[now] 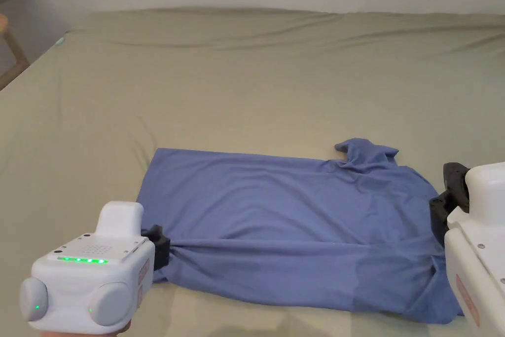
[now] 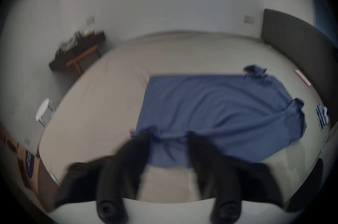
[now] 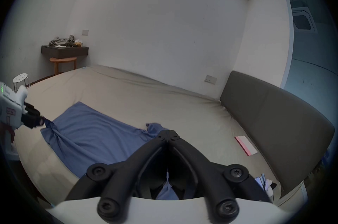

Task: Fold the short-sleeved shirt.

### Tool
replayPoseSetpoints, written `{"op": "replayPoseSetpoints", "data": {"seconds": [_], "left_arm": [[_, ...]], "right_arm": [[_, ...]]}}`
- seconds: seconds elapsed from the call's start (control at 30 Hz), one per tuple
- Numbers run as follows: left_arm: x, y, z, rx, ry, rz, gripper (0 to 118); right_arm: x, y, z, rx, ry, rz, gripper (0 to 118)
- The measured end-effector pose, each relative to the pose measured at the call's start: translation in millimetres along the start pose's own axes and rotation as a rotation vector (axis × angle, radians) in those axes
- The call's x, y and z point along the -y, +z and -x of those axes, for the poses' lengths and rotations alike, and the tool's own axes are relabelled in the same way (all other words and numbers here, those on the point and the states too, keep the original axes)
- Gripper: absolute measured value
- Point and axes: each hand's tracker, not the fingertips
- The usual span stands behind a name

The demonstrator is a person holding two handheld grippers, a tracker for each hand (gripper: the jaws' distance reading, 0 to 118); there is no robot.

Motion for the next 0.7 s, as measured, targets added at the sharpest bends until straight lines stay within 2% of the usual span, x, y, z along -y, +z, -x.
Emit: {"op": "replayPoseSetpoints", "data": {"seconds": [0.03, 0.07, 0.1, 0.33, 0.4, 0.47, 0.5, 0.57, 0.63, 0.7], "left_arm": [[11, -14, 8, 0.007, 0.026, 0.053, 79], [17, -25, 14, 0.006, 0.042, 0.104, 101], [24, -37, 22, 0.004, 0.074, 0.128, 115], [40, -100, 61, -0.089, 0.274, 0.237, 113], [40, -111, 61, -0.075, 0.263, 0.239, 101], [40, -115, 54, -0.058, 0.232, 0.251, 100], [37, -113, 53, -0.067, 0.22, 0.234, 92], [32, -108, 48, -0.041, 0.168, 0.236, 70], [27, -102, 38, -0.024, 0.115, 0.21, 10], [23, -94, 28, -0.029, 0.055, 0.191, 6]], "right_arm": [[5, -1, -3, 0.003, -0.007, 0.017, 2], [10, -3, -6, 0.005, -0.012, 0.031, 2], [14, -4, -9, 0.009, -0.015, 0.046, 2], [29, -11, -28, 0.046, -0.027, 0.113, 2], [30, -12, -31, 0.055, -0.029, 0.123, 2], [31, -13, -33, 0.067, -0.025, 0.131, 2], [31, -13, -33, 0.069, -0.024, 0.134, 2], [31, -14, -33, 0.073, -0.022, 0.14, 2], [32, -17, -32, 0.074, -0.019, 0.146, 2], [33, -22, -32, 0.068, -0.016, 0.16, 2]]}}
